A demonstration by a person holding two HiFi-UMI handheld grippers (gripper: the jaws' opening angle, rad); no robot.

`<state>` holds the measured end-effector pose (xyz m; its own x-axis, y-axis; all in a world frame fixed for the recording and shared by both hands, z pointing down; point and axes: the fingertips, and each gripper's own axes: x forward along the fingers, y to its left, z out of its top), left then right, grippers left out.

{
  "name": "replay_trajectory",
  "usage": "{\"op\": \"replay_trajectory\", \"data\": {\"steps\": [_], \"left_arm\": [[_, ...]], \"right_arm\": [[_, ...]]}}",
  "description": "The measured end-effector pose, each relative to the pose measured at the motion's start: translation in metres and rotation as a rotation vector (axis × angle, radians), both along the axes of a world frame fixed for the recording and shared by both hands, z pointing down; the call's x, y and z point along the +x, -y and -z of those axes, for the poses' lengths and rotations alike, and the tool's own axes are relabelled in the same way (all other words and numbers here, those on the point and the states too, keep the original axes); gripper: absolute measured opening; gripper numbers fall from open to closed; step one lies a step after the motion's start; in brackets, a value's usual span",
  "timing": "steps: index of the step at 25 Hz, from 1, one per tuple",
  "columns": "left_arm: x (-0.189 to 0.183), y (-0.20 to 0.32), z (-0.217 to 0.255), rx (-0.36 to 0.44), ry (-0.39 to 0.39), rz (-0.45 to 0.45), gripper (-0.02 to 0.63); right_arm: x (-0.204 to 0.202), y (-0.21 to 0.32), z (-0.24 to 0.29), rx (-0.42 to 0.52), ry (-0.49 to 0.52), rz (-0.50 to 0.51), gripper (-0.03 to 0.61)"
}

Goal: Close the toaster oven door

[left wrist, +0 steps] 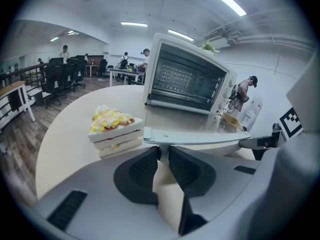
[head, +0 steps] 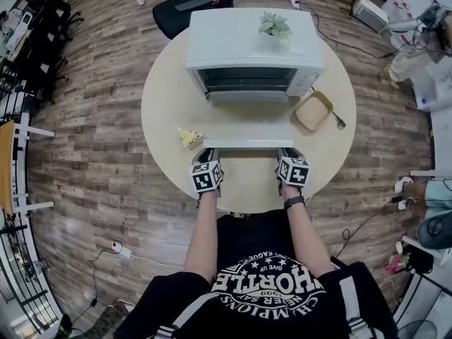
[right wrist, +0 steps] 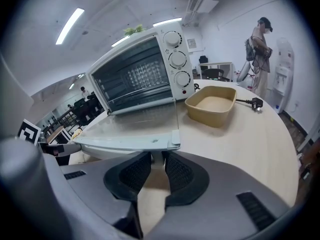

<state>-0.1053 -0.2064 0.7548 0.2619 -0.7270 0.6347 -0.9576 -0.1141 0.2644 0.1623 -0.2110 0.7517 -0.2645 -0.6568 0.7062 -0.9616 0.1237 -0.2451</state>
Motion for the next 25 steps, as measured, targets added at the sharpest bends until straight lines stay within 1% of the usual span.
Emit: {"op": "replay_trajectory", "data": {"steps": [25], "left_arm": [[-0.001,0.001,0.014,0.028,0.003,-0.005,0.087]], "right_arm": [[0.0,0.0,0.014,0.023,0.016,-0.007,0.095]]}}
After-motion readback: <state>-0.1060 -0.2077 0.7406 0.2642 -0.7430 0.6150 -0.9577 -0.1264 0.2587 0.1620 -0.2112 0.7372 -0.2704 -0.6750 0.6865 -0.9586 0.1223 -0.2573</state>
